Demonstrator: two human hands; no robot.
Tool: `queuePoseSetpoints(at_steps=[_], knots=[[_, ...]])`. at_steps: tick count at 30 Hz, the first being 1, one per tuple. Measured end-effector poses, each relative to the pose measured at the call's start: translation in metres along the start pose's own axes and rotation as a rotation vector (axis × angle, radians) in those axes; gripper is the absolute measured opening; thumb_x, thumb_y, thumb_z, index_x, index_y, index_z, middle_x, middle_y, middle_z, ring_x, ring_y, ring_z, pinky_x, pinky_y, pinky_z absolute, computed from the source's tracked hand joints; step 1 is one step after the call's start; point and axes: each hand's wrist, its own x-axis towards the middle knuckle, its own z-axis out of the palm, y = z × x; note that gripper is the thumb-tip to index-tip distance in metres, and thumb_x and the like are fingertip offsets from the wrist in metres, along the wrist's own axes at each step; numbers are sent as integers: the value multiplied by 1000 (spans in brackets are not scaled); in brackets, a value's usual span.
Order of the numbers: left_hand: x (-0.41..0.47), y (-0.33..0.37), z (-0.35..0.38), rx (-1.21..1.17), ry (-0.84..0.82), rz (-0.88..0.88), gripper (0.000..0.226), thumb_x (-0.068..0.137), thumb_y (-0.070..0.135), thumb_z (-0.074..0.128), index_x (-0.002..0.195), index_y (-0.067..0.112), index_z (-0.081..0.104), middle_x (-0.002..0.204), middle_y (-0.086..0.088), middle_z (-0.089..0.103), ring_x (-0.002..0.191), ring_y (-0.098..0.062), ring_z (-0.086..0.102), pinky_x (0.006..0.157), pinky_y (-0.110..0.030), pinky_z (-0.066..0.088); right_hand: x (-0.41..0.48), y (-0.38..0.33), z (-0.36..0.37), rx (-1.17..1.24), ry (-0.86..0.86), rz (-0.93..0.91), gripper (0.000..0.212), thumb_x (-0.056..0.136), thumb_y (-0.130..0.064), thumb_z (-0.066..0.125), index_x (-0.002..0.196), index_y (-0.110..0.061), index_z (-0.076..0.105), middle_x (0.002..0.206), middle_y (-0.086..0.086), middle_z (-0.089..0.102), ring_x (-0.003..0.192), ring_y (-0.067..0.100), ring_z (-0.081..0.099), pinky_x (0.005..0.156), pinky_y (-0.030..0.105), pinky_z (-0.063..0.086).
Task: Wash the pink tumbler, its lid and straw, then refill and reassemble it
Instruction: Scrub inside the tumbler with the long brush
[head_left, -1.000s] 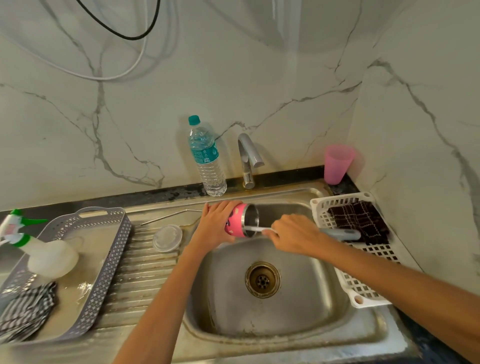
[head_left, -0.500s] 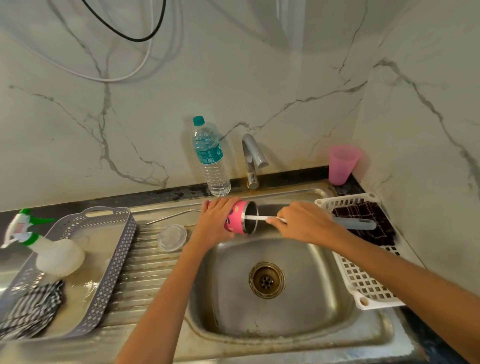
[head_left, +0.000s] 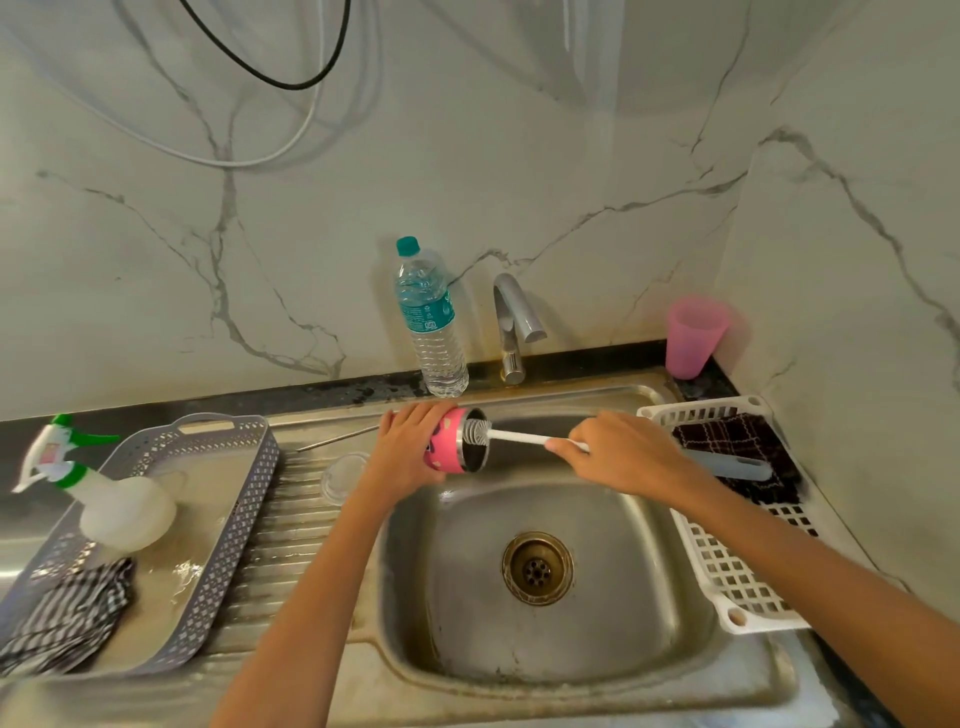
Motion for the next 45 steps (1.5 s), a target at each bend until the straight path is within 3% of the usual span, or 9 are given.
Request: queuePoseSetpoints(at_steps=[4, 8, 18, 25, 28, 33, 37, 42, 45], knots=[[4, 19, 10, -14, 30, 81, 93, 59, 30, 85, 142, 25, 42, 138, 3, 51, 131, -22, 43, 116, -48, 25, 8, -18, 7, -38, -8, -21, 53, 99, -52, 35, 61, -18, 49, 58, -1, 48, 53, 13, 46, 60, 29, 42], [-2, 3, 1, -1, 61, 16, 95, 60, 29, 86, 144, 24, 42, 139, 1, 51, 133, -22, 42, 116, -48, 23, 1, -4, 0, 8, 2, 25, 52, 99, -53, 36, 59, -21, 47, 55, -3, 46, 51, 11, 45, 53, 24, 37], [0, 16, 0, 21, 67, 46, 94, 61, 32, 85, 143, 25, 41, 140, 3, 51, 132, -21, 43, 115, -48, 25, 13, -10, -2, -107, 42, 33, 52, 98, -54, 34, 67, -18, 55, 59, -2, 52, 55, 13, 51, 64, 32, 53], [-1, 1, -2, 50, 76, 21, 97, 59, 32, 87, 144, 27, 40, 139, 4, 52, 131, -21, 44, 116, -45, 23, 11, -2, -6, -125, 41, 41, 51, 98, -54, 34, 64, -20, 51, 57, -3, 48, 50, 11, 45, 60, 28, 49], [5, 24, 6, 53, 38, 111, 95, 61, 36, 84, 144, 28, 39, 141, 5, 49, 132, -19, 41, 118, -48, 22, 22, -19, 2, -172, 82, -19, 48, 98, -53, 34, 64, -21, 48, 60, -3, 49, 54, 11, 45, 60, 28, 44], [-7, -5, -8, 39, 92, 1, 93, 60, 28, 84, 143, 24, 43, 138, 2, 53, 130, -22, 45, 115, -44, 25, 13, 6, -6, -193, 55, 28, 52, 99, -54, 32, 63, -21, 50, 57, -4, 48, 50, 10, 45, 59, 27, 46], [-1, 21, 6, 62, 41, 125, 94, 62, 39, 85, 144, 28, 40, 141, 5, 49, 133, -19, 41, 117, -49, 24, 22, -17, 9, -175, 52, -7, 48, 99, -51, 34, 73, -17, 56, 64, -1, 51, 59, 14, 50, 62, 29, 45], [-11, -10, -9, 37, 91, 2, 93, 60, 31, 83, 143, 25, 42, 138, 4, 52, 129, -21, 45, 114, -43, 27, 10, 13, -3, -225, 36, 32, 51, 99, -53, 32, 64, -21, 49, 58, -4, 47, 51, 10, 43, 58, 26, 42], [-5, 13, -3, 33, 45, 89, 91, 63, 44, 80, 143, 27, 41, 140, 4, 50, 132, -20, 43, 116, -47, 27, 18, -6, 7, -238, 36, -15, 47, 99, -50, 34, 72, -19, 56, 65, -1, 53, 56, 12, 47, 58, 26, 40]])
